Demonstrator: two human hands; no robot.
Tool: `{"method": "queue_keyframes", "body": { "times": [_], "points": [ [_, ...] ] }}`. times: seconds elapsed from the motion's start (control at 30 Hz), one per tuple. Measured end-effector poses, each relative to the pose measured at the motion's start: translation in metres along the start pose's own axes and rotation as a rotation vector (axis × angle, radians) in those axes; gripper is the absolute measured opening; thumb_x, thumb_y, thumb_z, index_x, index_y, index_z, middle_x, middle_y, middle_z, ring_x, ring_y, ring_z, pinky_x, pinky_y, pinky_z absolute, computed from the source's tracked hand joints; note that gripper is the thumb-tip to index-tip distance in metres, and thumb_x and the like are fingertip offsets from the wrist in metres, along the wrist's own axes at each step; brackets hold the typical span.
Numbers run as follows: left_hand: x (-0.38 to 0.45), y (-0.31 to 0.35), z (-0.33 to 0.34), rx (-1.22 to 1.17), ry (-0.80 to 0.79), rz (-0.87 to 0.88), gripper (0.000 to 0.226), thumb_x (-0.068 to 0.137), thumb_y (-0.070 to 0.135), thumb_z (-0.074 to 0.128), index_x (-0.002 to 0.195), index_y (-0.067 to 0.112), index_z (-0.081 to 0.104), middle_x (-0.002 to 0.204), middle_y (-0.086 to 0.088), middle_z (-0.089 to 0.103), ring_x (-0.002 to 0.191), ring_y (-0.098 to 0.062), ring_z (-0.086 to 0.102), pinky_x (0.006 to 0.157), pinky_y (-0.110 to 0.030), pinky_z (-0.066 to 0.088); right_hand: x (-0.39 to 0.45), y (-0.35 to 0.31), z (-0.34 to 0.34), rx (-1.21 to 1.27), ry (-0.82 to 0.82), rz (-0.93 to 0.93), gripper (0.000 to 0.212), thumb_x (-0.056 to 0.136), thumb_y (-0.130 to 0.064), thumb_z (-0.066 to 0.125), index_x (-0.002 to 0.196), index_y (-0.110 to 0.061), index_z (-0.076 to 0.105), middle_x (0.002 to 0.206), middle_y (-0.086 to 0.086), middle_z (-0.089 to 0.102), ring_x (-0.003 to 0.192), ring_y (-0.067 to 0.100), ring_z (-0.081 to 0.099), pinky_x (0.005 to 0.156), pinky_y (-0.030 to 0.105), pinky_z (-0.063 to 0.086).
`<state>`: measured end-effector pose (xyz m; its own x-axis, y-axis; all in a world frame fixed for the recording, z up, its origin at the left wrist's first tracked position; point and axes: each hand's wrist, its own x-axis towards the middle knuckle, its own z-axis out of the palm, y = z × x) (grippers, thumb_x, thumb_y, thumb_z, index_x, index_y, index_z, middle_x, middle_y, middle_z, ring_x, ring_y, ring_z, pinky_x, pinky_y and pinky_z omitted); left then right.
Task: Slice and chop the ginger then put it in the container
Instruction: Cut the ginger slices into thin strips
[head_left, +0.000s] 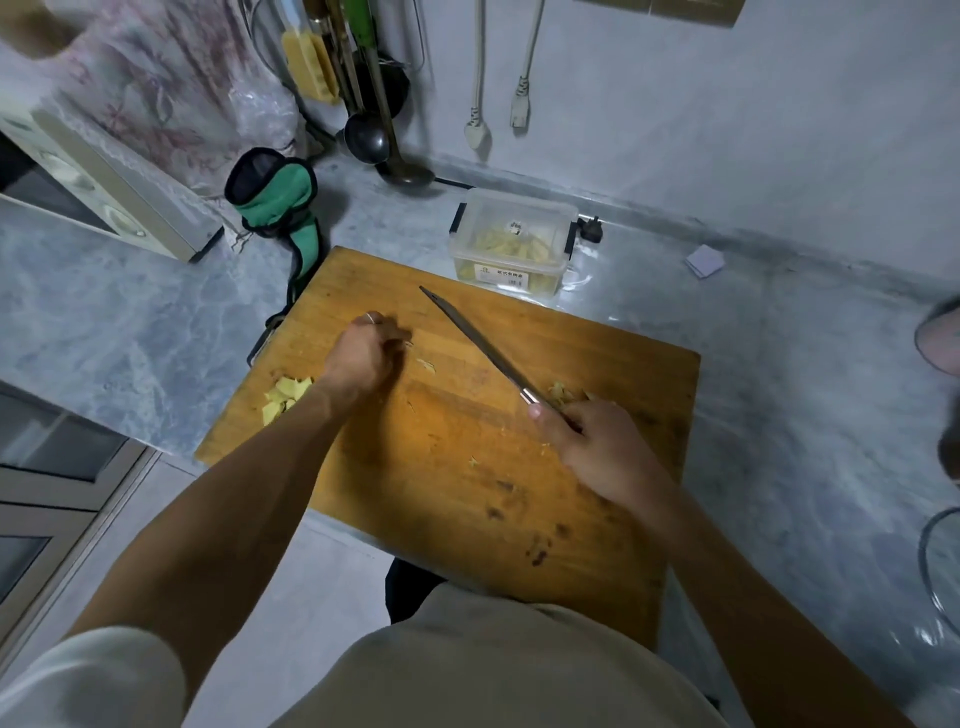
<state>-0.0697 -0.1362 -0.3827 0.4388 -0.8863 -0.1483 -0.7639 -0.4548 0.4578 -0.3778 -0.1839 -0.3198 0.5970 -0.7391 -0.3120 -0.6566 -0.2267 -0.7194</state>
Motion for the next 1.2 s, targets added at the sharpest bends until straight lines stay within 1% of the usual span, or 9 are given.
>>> {"method": "queue_keyframes", "body": {
  "times": [0.27,0.4,0.5,0.6,0.77,0.87,0.97,1.1,1.2],
  "points": [
    [-0.015,-0.006,-0.018,-0.362,0.243,0.102,0.019,0.097,0.015,0.061,0.105,0.006,0.076,0.104,0.000,0.073,0.090,0.014,0.062,0.079,-0.003,0.045,0.011,-0.015,0.003,0.058,-0.033,0.057,0.071,0.098,-0.062,0.043,0.078,0.002,0.065,0.068,0.020,0.065,0.056,0.021,0.058,0.061,0.033,0.047],
    [-0.035,-0.010,-0.019,-0.251,0.322,-0.027,0.015,0.092,0.011,0.067,0.102,0.016,0.076,0.104,-0.003,0.073,0.090,-0.007,0.066,0.087,-0.026,0.054,0.012,-0.024,0.007,0.058,-0.004,0.043,0.072,0.098,-0.061,0.043,0.080,0.005,0.065,0.075,0.023,0.068,0.056,0.021,0.058,0.066,0.045,0.055],
    [-0.052,0.011,-0.018,-0.051,0.048,0.135,0.033,0.096,0.012,0.058,0.124,0.028,0.066,0.117,0.012,0.062,0.100,-0.010,0.062,0.090,-0.027,0.053,0.012,-0.026,0.010,0.086,0.005,0.059,0.074,0.097,-0.064,0.043,0.082,0.004,0.067,0.074,0.021,0.068,0.056,0.022,0.058,0.069,0.050,0.057],
    [-0.054,0.024,-0.004,0.327,-0.239,0.363,0.061,0.093,0.015,0.061,0.148,0.034,0.040,0.151,0.011,0.041,0.132,-0.014,0.047,0.109,-0.027,0.039,0.008,-0.029,0.012,0.108,0.006,0.080,0.073,0.097,-0.063,0.044,0.083,0.005,0.067,0.073,0.022,0.068,0.056,0.022,0.058,0.068,0.051,0.057],
    [-0.034,0.008,-0.012,0.483,-0.255,0.236,0.075,0.093,0.017,0.059,0.157,0.019,0.018,0.165,0.003,0.012,0.148,-0.018,0.022,0.118,-0.030,0.023,0.001,-0.032,0.007,0.104,0.008,0.075,0.070,0.100,-0.058,0.044,0.082,0.005,0.068,0.071,0.020,0.068,0.052,0.018,0.057,0.066,0.048,0.057],
    [-0.034,0.001,-0.015,0.408,-0.192,0.193,0.076,0.090,0.014,0.065,0.155,0.020,0.026,0.160,-0.001,0.026,0.140,-0.022,0.039,0.115,-0.032,0.034,-0.001,-0.031,0.007,0.106,0.020,0.068,0.068,0.101,-0.057,0.045,0.081,0.003,0.069,0.067,0.016,0.068,0.048,0.013,0.056,0.065,0.045,0.057],
    [-0.049,-0.002,-0.008,0.308,-0.104,0.174,0.059,0.091,0.013,0.064,0.144,0.028,0.044,0.142,-0.002,0.050,0.112,-0.024,0.062,0.093,-0.035,0.055,0.002,-0.030,0.009,0.108,0.026,0.076,0.068,0.099,-0.060,0.045,0.080,0.000,0.070,0.067,0.013,0.069,0.048,0.013,0.058,0.065,0.046,0.058],
    [-0.066,-0.012,0.007,0.054,0.129,0.076,0.029,0.094,0.011,0.062,0.122,0.020,0.067,0.114,-0.005,0.064,0.085,-0.027,0.068,0.074,-0.034,0.059,0.004,-0.029,0.012,0.109,0.012,0.063,0.068,0.099,-0.060,0.045,0.078,0.001,0.069,0.066,0.013,0.069,0.050,0.015,0.059,0.065,0.047,0.058],
    [-0.067,-0.019,0.009,-0.097,0.269,-0.051,0.013,0.093,0.016,0.065,0.105,0.016,0.071,0.104,-0.006,0.066,0.079,-0.022,0.066,0.076,-0.034,0.059,0.004,-0.028,0.016,0.111,-0.009,0.046,0.068,0.100,-0.059,0.046,0.078,0.002,0.068,0.064,0.014,0.068,0.048,0.015,0.058,0.060,0.043,0.056]
  ]
}}
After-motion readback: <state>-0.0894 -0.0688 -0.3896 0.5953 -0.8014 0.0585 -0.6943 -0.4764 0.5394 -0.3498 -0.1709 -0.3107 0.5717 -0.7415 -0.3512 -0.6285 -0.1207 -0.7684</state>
